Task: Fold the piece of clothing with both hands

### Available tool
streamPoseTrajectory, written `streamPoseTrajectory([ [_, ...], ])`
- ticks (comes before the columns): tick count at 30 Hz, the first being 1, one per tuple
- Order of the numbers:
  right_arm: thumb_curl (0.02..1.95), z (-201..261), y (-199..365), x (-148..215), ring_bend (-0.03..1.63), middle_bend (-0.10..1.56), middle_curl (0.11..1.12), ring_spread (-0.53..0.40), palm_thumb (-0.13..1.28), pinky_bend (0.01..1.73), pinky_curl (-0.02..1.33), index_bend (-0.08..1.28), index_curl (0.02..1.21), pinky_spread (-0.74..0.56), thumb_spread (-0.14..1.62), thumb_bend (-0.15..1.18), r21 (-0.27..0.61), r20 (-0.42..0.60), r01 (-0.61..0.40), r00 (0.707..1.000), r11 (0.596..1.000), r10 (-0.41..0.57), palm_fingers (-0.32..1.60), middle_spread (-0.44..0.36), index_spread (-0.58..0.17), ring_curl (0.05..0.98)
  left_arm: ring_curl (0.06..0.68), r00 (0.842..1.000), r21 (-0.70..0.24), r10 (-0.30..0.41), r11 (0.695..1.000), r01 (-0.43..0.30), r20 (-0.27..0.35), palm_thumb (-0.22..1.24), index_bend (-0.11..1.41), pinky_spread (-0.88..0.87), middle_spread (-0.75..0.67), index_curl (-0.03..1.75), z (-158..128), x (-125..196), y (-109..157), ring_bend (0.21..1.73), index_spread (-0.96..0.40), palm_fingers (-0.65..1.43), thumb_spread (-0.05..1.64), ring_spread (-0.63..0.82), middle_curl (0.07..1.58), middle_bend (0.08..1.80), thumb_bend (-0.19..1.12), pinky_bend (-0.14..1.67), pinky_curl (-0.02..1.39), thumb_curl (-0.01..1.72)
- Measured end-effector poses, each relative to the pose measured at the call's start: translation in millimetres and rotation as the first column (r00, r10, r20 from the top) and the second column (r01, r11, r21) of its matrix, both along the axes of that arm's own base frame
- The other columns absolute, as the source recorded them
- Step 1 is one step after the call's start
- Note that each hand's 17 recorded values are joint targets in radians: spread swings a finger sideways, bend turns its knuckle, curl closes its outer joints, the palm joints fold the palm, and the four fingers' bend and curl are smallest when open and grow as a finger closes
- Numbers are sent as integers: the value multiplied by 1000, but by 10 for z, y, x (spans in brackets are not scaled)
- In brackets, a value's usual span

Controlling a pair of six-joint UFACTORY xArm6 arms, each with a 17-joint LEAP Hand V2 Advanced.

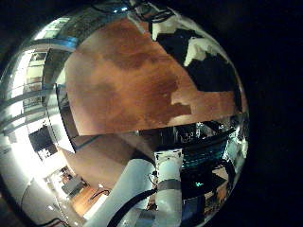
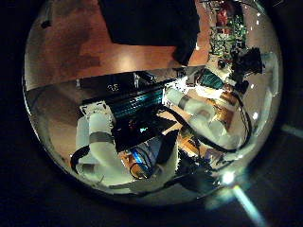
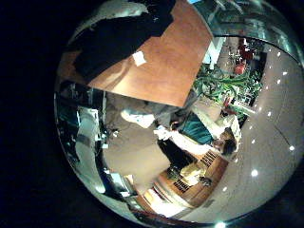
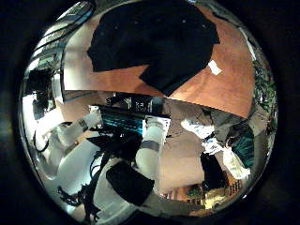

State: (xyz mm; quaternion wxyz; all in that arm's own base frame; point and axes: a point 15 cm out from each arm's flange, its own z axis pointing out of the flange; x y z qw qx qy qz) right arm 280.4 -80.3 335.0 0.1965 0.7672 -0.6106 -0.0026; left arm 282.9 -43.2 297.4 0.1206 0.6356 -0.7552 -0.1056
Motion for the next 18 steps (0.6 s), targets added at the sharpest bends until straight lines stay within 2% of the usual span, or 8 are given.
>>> streamPoseTrajectory([
  [10, 223, -4, -69, -33, 661, 257, 362, -32, 113, 664, 127, 163, 295, 228, 1187, -17, 0, -9, 24, 1000, 1000, -24, 255, -50, -387, 208, 198, 1000, -8, -21, 1000, 21, -10, 45, 159, 287, 205, 306, -46, -47, -85, 750, -71, 119, 958, 252, 365, 195, -27, 492, 350, 295],
  [14, 223, -10, -87, -50, 656, 256, 362, -31, 113, 660, 128, 168, 296, 228, 1187, -17, 10, -8, 42, 999, 999, -41, 259, -47, -391, 209, 198, 998, -4, -68, 998, 68, -16, 65, 158, 287, 205, 307, -81, -90, -218, 747, -71, 117, 972, 253, 365, 196, -23, 495, 347, 297],
  [18, 223, -36, -90, -46, 654, 253, 363, -31, 113, 655, 130, 166, 297, 228, 1187, -17, 10, -12, 53, 999, 999, -53, 262, -44, -390, 210, 197, 990, 4, -138, 990, 138, 12, 75, 155, 289, 205, 306, -152, -41, -452, 747, -74, 114, 983, 254, 366, 198, -25, 497, 345, 294],
])
